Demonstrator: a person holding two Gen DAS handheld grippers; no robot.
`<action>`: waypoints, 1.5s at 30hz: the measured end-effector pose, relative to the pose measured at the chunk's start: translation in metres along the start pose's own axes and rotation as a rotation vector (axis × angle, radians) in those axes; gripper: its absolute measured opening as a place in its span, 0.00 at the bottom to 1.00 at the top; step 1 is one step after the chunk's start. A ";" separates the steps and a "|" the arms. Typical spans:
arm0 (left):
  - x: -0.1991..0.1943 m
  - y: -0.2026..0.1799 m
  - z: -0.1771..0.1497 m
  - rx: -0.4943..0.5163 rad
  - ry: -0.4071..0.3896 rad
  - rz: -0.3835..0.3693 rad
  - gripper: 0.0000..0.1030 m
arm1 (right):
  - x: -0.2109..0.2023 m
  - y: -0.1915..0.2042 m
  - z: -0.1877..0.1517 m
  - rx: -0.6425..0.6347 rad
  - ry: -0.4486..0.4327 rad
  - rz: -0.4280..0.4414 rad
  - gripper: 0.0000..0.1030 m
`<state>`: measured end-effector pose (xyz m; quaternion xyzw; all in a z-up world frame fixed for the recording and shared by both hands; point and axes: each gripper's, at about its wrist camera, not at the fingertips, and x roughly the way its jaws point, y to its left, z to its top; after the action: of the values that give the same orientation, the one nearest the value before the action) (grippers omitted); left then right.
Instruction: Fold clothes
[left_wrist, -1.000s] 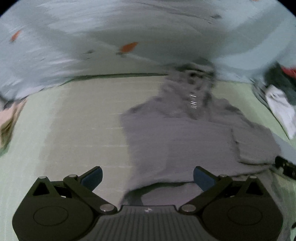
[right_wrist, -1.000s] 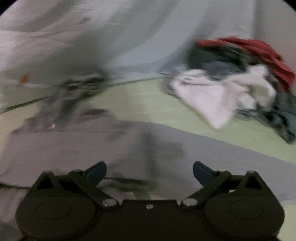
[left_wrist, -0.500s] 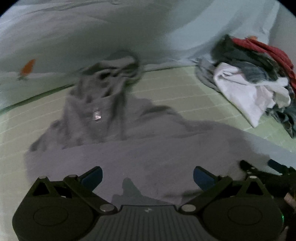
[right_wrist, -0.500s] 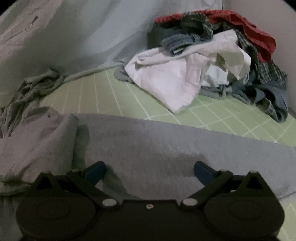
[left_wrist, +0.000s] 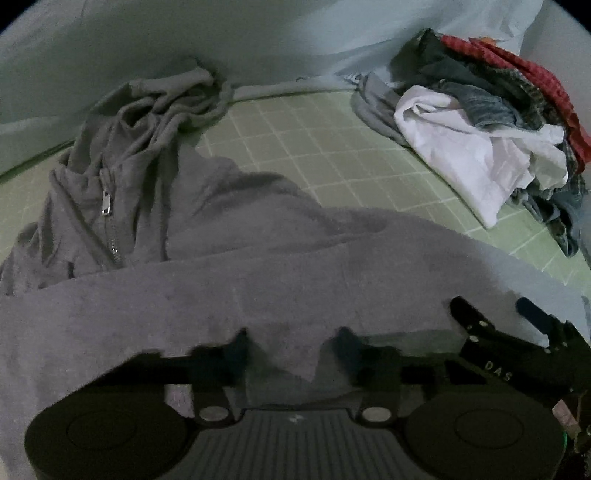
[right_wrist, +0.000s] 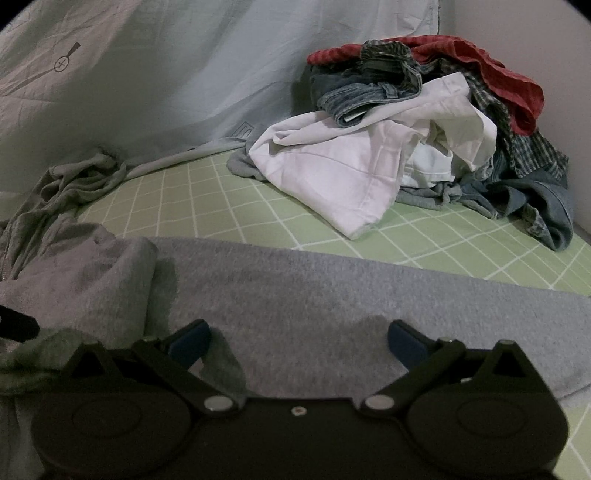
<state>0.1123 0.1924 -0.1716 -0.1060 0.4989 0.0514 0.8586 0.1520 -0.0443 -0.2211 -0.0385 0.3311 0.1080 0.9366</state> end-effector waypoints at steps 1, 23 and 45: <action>-0.001 -0.001 0.000 0.005 -0.006 0.016 0.07 | 0.000 0.000 0.000 0.000 0.000 0.000 1.00; -0.107 0.119 -0.050 -0.283 -0.147 0.275 0.07 | 0.000 0.000 -0.001 -0.001 -0.003 -0.004 1.00; -0.143 0.107 -0.079 -0.300 -0.204 0.375 0.83 | -0.004 -0.019 0.004 -0.036 0.053 0.054 1.00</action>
<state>-0.0466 0.2808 -0.0993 -0.1320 0.4075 0.2935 0.8546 0.1553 -0.0628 -0.2157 -0.0492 0.3548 0.1381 0.9234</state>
